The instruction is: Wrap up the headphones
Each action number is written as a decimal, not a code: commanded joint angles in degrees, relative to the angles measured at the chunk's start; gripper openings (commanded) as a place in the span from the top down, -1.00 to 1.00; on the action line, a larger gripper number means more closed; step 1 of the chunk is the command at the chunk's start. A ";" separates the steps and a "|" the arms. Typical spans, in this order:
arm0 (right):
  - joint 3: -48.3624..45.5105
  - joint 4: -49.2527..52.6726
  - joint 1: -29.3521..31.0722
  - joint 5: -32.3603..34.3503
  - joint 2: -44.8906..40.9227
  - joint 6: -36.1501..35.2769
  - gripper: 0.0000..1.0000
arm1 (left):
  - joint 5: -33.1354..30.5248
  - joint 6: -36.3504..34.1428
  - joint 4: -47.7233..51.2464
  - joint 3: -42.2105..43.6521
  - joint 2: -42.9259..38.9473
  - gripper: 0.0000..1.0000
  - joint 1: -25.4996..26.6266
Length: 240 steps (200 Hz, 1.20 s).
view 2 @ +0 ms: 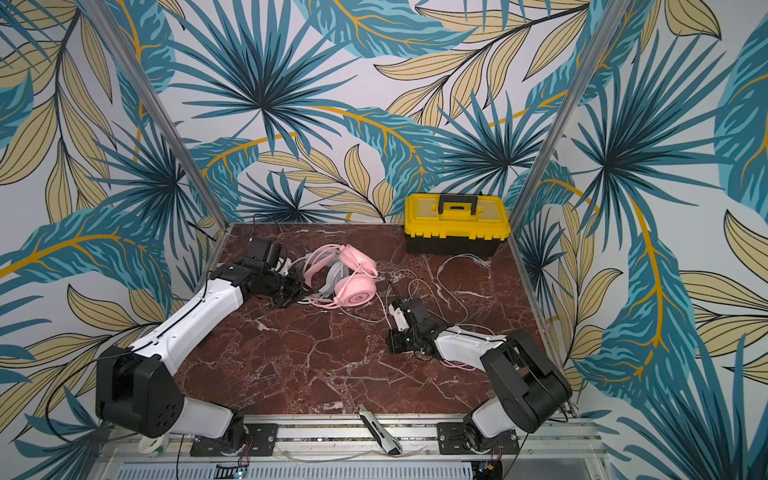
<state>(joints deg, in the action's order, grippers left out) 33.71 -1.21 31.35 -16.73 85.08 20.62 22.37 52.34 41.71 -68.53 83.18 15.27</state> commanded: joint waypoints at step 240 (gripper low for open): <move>2.23 10.43 11.45 3.47 3.95 -3.00 0.62 | -9.81 9.25 -8.93 -5.20 2.01 1.00 -0.64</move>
<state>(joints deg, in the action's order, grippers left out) 36.67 6.13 42.48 -14.26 86.85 18.70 12.67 61.30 35.40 -70.94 86.76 15.00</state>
